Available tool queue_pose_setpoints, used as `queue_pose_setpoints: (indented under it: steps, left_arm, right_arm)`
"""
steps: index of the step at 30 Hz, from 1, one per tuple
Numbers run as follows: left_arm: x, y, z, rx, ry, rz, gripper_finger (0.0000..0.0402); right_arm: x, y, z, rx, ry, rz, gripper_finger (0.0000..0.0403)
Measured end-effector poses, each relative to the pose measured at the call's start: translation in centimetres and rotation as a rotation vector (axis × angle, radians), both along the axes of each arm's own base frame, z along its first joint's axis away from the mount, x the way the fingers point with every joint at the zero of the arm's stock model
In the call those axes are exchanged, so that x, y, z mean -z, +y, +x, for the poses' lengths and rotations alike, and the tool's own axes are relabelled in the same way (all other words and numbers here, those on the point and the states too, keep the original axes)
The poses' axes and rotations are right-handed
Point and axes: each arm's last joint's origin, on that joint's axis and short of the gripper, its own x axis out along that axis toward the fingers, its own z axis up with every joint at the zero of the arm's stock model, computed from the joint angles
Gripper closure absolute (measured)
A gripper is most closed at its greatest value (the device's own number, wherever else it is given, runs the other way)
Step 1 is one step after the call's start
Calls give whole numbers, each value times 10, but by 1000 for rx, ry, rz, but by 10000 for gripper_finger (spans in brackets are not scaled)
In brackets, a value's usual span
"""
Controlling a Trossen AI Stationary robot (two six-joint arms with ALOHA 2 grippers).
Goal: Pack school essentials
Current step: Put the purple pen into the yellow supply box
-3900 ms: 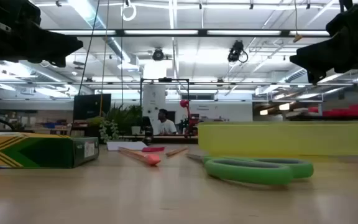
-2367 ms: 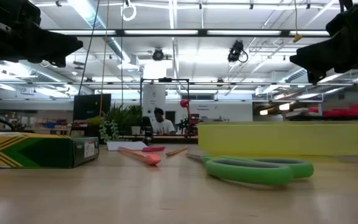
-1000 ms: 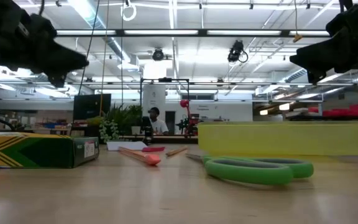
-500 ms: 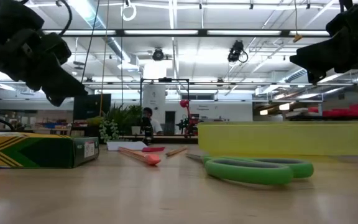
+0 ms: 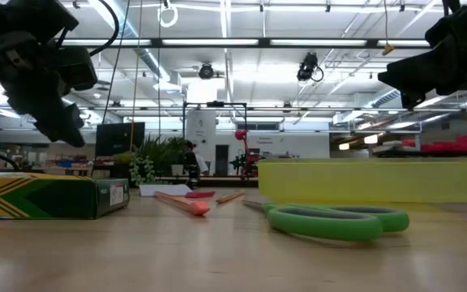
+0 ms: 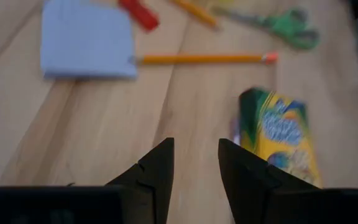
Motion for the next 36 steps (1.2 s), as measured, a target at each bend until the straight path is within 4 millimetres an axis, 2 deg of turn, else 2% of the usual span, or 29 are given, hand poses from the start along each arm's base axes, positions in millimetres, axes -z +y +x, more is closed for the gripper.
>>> queue_pose_setpoints:
  steps: [11,17,21,24,31,36]
  left_arm:
    - [-9,-31,-1,11,254,7,269]
    - [-21,-50,-2,78,351,88,280]
    - [-19,-60,-5,87,400,94,288]
    - [-17,-64,-5,49,427,54,275]
    - [-13,-72,-7,-3,528,-96,209]
    - [-16,-82,-4,-23,543,-99,214]
  right_arm:
    - [0,0,0,0,0,0,272]
    - [0,0,0,0,0,0,272]
    - [0,0,0,0,0,0,272]
    - [0,0,0,0,0,0,272]
    - [0,0,0,0,0,0,272]
    - [0,0,0,0,0,0,272]
